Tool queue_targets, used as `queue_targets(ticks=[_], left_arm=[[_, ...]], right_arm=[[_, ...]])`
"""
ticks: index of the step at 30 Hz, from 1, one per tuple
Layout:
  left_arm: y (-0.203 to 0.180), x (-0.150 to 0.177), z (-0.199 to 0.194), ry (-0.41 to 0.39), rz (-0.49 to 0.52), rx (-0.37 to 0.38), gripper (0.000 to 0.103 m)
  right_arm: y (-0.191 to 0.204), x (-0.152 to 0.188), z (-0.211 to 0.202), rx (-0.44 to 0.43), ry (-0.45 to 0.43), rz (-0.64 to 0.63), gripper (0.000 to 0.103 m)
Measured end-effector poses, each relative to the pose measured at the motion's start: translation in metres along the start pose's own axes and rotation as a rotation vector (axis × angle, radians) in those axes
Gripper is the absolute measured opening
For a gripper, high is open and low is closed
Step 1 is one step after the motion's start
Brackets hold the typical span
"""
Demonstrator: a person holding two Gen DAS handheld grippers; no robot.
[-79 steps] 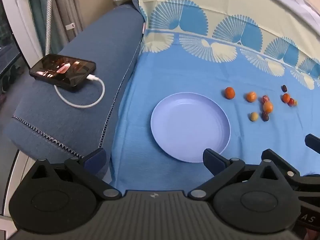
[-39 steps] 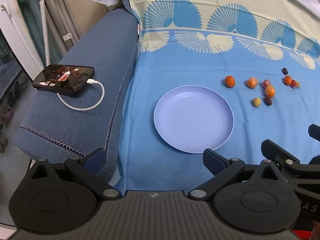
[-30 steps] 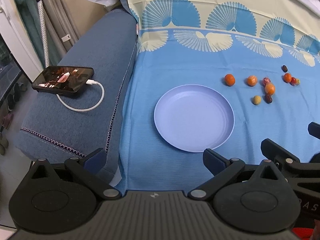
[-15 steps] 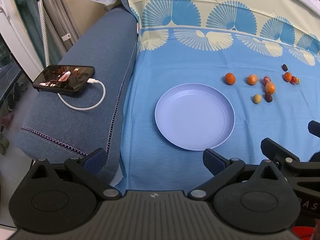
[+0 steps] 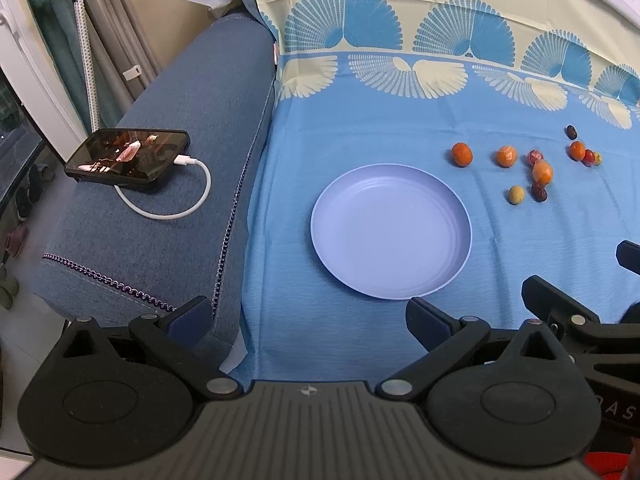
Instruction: Organize fruits
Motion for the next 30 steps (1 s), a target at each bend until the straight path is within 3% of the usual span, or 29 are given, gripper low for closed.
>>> queue_targets(ticks=[17, 23, 30], left_arm=[[-0.015, -0.001, 0.016, 0.058, 0.027, 0.015, 0.103], [-0.042, -0.013, 0.028, 0.081, 0.078, 0.009, 0.103], [-0.117, -0.037, 0.054, 0.166, 0.104, 0.185, 0.103]], right_arm=[[-0.017, 0.006, 0.013, -0.013, -0.007, 0.079, 0.103], [-0.096, 0.008, 0.017, 0.2, -0.074, 0.18, 0.103], [-0.208, 0.025, 0.027, 0.398, -0.064, 0.266, 0.103]])
Point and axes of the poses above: each gripper's, at about its wrist camera, not at the fingertips, and z roughly the way its jaws point, y to its left, x to its underside, the point moved 10 cm from there along z, roughly the way its jaws point, and after that the axes turned 10 degrees about -x, right-handed, at the moved point
